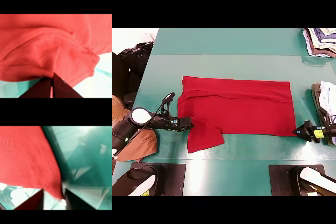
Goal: Fold the shirts.
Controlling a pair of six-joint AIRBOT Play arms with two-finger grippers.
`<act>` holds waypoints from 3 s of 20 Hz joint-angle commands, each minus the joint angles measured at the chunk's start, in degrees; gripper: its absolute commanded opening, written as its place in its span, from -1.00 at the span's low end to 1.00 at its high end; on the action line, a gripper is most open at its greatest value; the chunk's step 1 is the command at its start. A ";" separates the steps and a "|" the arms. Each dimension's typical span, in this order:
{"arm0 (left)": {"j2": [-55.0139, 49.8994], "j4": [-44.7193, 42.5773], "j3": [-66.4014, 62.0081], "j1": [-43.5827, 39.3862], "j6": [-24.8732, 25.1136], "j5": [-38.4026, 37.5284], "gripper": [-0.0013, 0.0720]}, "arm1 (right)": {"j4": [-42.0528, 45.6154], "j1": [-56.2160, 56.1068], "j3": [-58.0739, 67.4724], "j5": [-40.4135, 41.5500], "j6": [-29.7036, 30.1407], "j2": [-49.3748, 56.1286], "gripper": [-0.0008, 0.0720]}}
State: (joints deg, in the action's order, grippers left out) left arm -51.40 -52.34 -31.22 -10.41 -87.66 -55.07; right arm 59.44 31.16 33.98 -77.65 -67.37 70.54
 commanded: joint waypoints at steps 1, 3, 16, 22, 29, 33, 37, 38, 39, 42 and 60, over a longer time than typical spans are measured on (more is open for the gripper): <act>0.04 -0.28 -0.07 0.00 0.72 -0.28 -0.90 | -0.31 -3.43 -0.39 0.92 0.37 0.94 -0.56; 0.04 -1.33 -0.09 0.00 0.63 -3.85 -0.90 | 0.72 -5.18 -0.37 0.35 0.42 -1.49 -0.94; 23.98 -9.44 -1.22 0.00 -14.29 -28.02 -0.90 | 13.99 -7.54 10.73 -13.60 -3.98 -22.47 -0.94; 5.70 -15.58 -10.27 0.00 -8.92 -9.55 -0.90 | 13.70 -21.14 26.34 -6.80 -7.41 -6.05 -0.94; -17.84 -18.97 -24.17 4.59 -7.93 0.98 -0.89 | 13.53 -28.00 43.15 -6.58 -10.64 15.78 -0.94; -21.09 -18.38 -26.34 5.75 -7.89 7.45 -0.89 | 10.45 -28.89 52.41 -6.49 -10.75 23.76 -0.93; -21.16 -16.61 -26.71 5.75 -7.89 8.55 0.59 | -0.48 -25.81 59.91 -7.17 -10.12 29.70 0.03; -21.16 -16.63 -27.41 5.75 -7.87 7.19 0.59 | -1.75 -24.87 60.59 -8.44 -8.90 30.23 0.03; -21.14 -16.65 -28.48 5.75 -7.80 5.18 0.57 | -1.88 -23.65 60.61 -9.94 -7.39 30.38 0.03; -21.16 -15.34 -31.17 5.75 -4.35 -0.31 -0.58 | -2.03 -19.26 57.92 -14.21 -4.37 30.34 0.03; -25.92 -3.76 -34.69 -4.79 1.05 5.27 -0.90 | -11.65 -17.99 41.38 -10.34 4.90 30.25 -0.94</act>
State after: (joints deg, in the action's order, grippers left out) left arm -74.70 -56.40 -63.77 -11.31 -87.09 -51.68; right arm 48.60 14.81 73.36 -86.02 -63.24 100.95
